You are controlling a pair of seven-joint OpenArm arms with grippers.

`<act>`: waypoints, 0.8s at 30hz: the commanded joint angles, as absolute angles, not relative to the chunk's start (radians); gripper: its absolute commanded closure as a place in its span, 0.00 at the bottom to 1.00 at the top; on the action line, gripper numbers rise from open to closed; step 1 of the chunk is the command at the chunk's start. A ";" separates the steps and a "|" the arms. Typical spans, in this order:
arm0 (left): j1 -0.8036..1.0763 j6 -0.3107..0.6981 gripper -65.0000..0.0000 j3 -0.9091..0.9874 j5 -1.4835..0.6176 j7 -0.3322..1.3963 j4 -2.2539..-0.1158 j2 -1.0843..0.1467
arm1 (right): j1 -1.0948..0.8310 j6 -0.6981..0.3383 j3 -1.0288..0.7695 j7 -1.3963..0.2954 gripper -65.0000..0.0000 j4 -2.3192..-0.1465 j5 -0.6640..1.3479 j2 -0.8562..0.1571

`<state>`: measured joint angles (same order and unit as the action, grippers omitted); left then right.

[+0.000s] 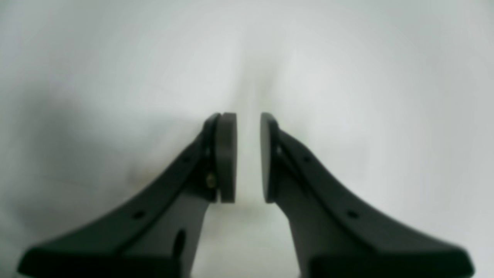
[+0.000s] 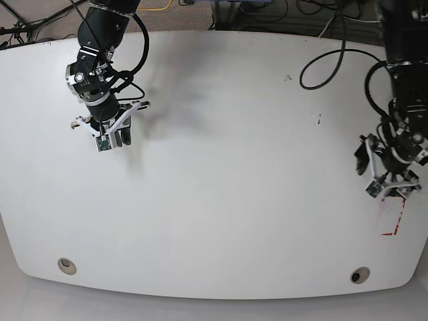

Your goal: Fold the T-shirt properly

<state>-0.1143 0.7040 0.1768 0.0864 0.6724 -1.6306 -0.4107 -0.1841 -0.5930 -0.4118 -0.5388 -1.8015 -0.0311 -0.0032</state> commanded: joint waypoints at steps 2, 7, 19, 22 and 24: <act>-0.076 0.698 0.24 0.193 0.150 0.527 -1.678 -0.328 | -0.231 -0.596 -0.412 -0.386 0.86 -1.814 -0.027 -0.005; -0.018 0.698 0.32 0.188 0.173 0.318 -1.666 -0.220 | -0.266 -0.595 -0.415 -0.271 0.86 -1.779 -0.028 -0.005; 0.248 0.698 0.38 0.186 0.171 0.317 -1.896 -0.108 | -0.503 -0.568 -0.421 -0.163 0.86 -1.839 -0.024 0.036; 0.326 0.698 0.38 0.186 0.168 0.360 -1.959 -0.107 | -0.561 -0.568 -0.424 -0.156 0.86 -1.870 -0.024 0.047; 0.384 0.698 0.39 0.186 0.166 0.381 -1.995 -0.107 | -0.604 -0.568 -0.423 -0.154 0.86 -1.891 -0.024 0.067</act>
<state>0.3462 0.7013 0.1825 0.1696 0.3813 -1.9530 -0.1032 -0.5747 -0.5728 -0.4191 -0.1833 -1.8500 -0.0376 0.0559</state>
